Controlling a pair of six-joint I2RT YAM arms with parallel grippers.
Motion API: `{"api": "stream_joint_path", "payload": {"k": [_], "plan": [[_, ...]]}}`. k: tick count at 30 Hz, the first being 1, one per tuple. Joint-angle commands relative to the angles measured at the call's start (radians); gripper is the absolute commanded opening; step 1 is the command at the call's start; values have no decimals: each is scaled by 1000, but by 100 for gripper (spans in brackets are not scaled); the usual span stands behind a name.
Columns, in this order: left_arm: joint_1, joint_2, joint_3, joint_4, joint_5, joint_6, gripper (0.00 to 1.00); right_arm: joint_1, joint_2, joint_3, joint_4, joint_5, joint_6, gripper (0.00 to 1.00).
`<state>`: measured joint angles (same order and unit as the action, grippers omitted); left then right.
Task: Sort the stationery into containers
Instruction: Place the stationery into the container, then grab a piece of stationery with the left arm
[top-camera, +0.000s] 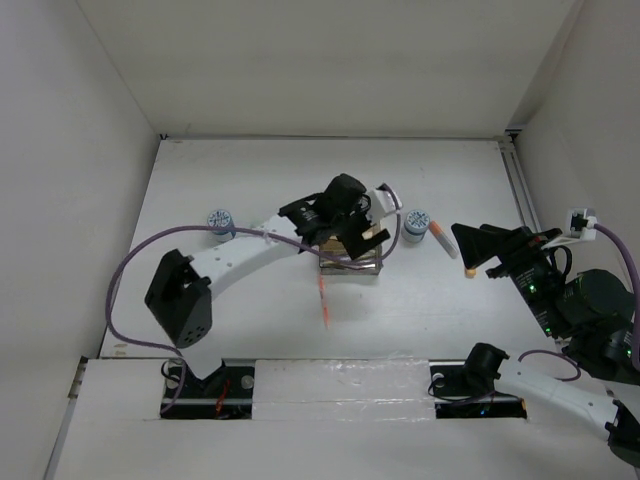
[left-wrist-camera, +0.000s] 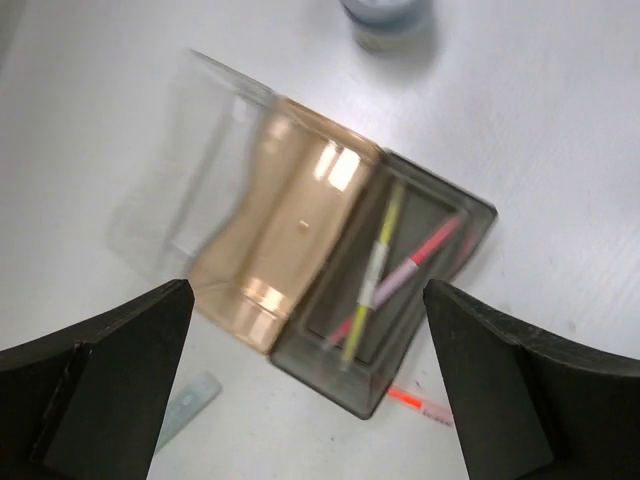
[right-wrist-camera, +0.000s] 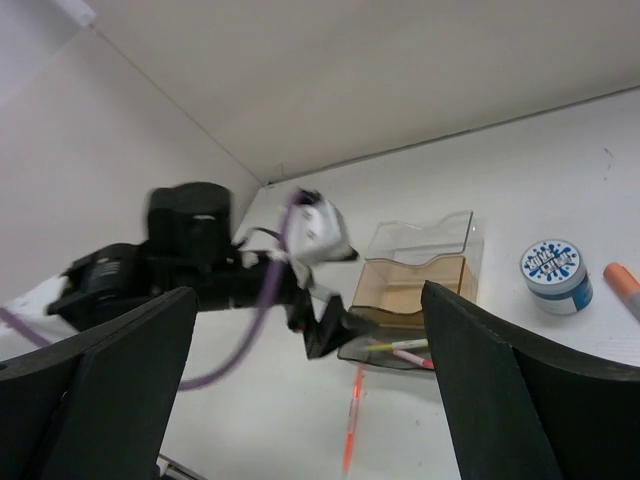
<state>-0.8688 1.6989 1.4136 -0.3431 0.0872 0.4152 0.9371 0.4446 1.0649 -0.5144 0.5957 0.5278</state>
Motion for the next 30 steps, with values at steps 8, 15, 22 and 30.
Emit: {"api": "stream_joint_path", "payload": {"k": [8, 15, 22, 30], "plan": [[37, -310, -1, 0, -489, -668, 100, 2, 3, 4, 39, -14, -14, 100], [37, -459, -207, -200, -305, -1269, 100, 2, 3, 4, 39, -23, -14, 100], [-94, -457, -375, -281, -337, -1478, 100, 11, -15, -14, 48, -33, -14, 100], [-128, -335, -459, -292, -380, -1558, 100, 11, -24, -23, 59, -42, -14, 100]]}}
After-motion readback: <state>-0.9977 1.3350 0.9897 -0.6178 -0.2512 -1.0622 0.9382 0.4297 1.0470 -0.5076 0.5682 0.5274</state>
